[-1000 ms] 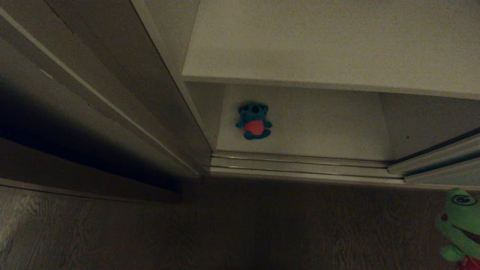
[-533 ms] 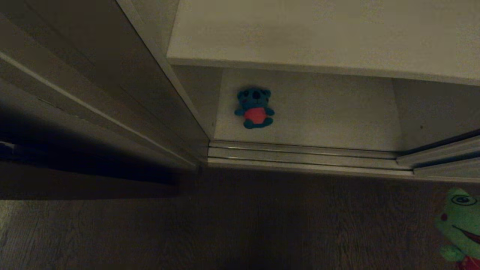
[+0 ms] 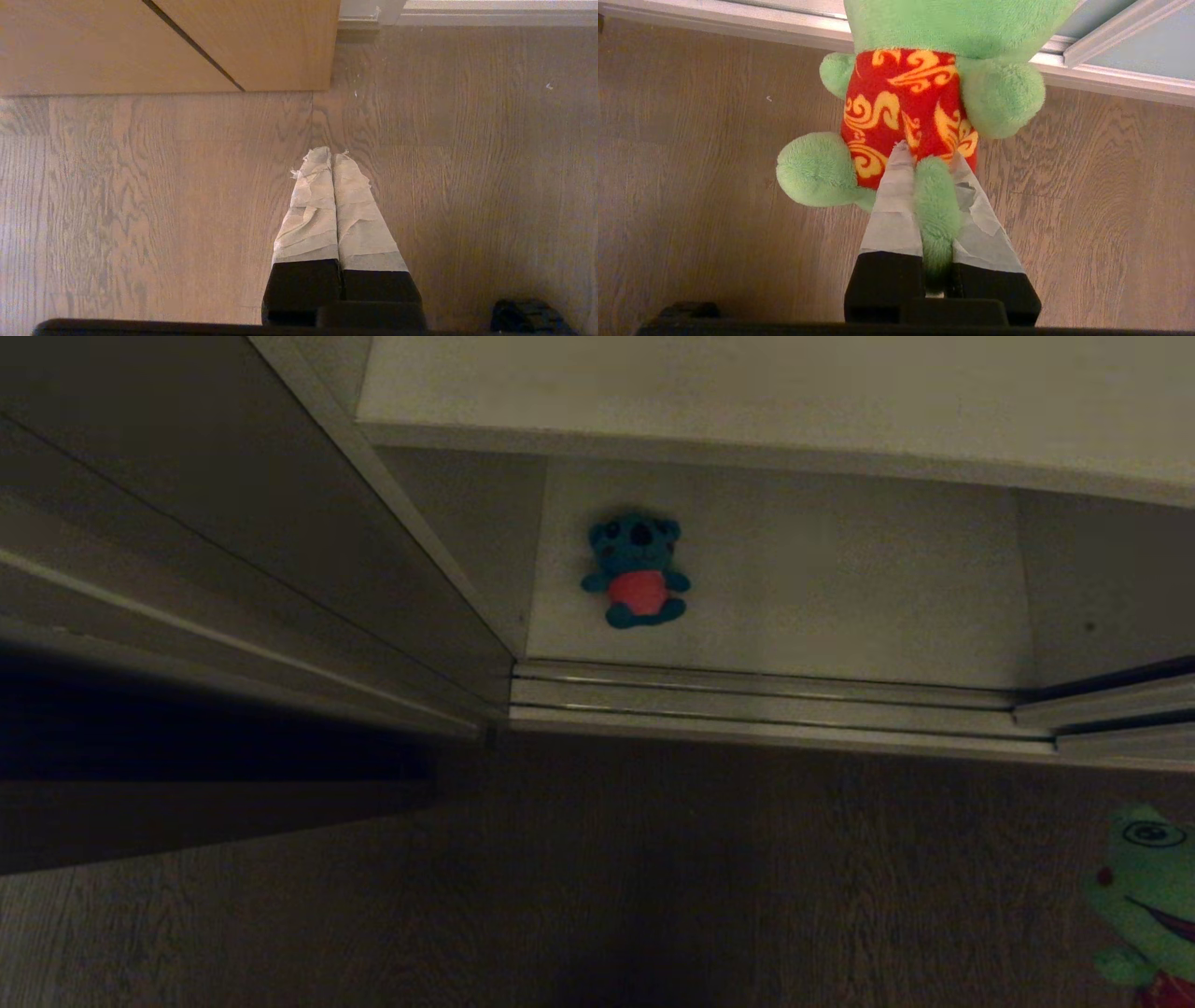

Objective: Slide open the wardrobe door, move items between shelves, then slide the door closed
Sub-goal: Place the green doll on the lower shelf

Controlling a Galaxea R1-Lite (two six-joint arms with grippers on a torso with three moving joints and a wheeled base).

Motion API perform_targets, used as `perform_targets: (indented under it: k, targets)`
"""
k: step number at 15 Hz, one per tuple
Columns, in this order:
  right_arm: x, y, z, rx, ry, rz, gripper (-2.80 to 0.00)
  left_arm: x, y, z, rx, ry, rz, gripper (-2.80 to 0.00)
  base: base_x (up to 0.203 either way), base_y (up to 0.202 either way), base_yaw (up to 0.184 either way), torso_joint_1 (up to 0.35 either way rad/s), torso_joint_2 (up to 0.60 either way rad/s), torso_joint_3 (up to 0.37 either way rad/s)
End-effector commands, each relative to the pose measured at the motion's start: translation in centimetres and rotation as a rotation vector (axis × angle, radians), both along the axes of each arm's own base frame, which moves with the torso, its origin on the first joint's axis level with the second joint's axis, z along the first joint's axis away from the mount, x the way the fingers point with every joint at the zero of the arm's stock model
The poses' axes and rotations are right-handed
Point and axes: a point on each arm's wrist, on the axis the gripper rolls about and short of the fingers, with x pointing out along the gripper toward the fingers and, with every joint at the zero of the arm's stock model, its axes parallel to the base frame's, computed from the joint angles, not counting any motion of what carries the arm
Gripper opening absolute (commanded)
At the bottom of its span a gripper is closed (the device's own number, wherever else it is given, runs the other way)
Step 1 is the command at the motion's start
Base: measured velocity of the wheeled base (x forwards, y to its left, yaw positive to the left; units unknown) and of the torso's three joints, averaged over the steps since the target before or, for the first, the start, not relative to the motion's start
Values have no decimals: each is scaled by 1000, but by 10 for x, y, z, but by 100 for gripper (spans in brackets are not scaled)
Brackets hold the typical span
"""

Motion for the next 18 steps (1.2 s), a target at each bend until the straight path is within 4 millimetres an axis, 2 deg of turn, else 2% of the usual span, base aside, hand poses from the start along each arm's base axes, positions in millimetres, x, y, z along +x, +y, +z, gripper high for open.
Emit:
perform_targets:
  k: [1, 3, 6, 9, 12, 18]
  targets:
    - [0, 0, 0, -1, 8, 0, -280, 0, 0, 0, -1, 1, 1, -280, 0, 0, 0, 5, 0, -32]
    - [-3, 0, -2, -2, 69, -2, -280, 0, 0, 0, -1, 1, 1, -280, 0, 0, 0, 0, 0, 0]
    - [-4, 0, 4, -2, 73, -6, -280, 0, 0, 0, -1, 1, 1, -280, 0, 0, 0, 0, 0, 0]
    - [-6, 0, 36, 43, 94, -22, -280, 0, 0, 0, -1, 0, 1, -280, 0, 0, 0, 0, 0, 0]
    - [-7, 0, 32, 68, 263, -26, -280, 0, 0, 0, -1, 1, 1, -280, 0, 0, 0, 0, 0, 0]
    - [5, -1, 38, 100, 373, -16, -280, 0, 0, 0, -1, 1, 1, -280, 0, 0, 0, 0, 0, 0]
